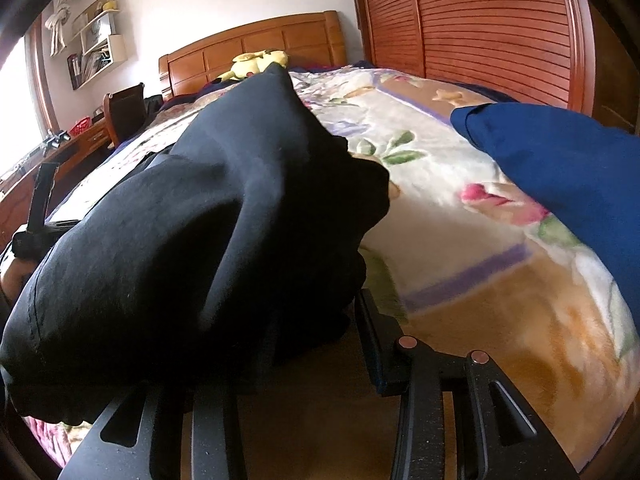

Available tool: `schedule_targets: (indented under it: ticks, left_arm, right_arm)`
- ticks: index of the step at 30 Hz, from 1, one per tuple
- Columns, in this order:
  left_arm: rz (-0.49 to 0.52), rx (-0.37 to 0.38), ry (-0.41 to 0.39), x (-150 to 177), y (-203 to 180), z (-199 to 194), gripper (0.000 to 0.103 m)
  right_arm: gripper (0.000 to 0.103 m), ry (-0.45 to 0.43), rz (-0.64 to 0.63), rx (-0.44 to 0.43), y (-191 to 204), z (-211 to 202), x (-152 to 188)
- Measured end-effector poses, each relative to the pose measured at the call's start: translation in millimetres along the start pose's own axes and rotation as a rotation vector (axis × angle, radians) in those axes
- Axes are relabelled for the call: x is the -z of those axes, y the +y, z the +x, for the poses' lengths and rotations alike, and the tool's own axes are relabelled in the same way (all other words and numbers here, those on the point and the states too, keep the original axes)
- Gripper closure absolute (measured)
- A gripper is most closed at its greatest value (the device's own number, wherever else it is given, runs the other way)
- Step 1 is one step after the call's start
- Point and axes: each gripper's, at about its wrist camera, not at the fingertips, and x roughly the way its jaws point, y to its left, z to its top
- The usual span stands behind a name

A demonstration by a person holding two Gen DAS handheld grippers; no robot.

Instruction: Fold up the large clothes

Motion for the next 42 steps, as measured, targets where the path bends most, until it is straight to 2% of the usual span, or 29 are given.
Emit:
schedule_targets:
  ticks: [3, 8, 11, 22, 25, 35, 42]
  left_arm:
    - [-0.005, 0.008, 0.003, 0, 0, -2, 0.082]
    - [-0.025, 0.013, -0.040, 1, 3, -17, 0.093]
    - [-0.031, 0.002, -0.086, 0, 4, -34, 0.096]
    - [0.005, -0.065, -0.273, -19, -23, -110, 0.098]
    - [0.021, -0.076, -0.293, -27, -33, -121, 0.098]
    - [0.033, -0.083, -0.339, -59, -67, -126, 0.098]
    - [0.105, -0.058, -0.372, -114, -136, -122, 0.098]
  right_arm:
    - [0.065, 0.005, -0.001, -0.011, -1, 2, -3]
    - [0.089, -0.063, -0.032, -0.020, 1, -6, 1]
    - [0.094, -0.099, -0.040, -0.017, 2, -14, 2]
    - [0.097, -0.226, -0.116, -0.008, 12, -50, -13]
    - [0.097, -0.239, -0.126, 0.002, 8, -54, -18]
    - [0.098, -0.299, -0.169, 0.019, -16, -84, -23]
    - [0.098, -0.358, -0.195, 0.097, -55, -115, -47]
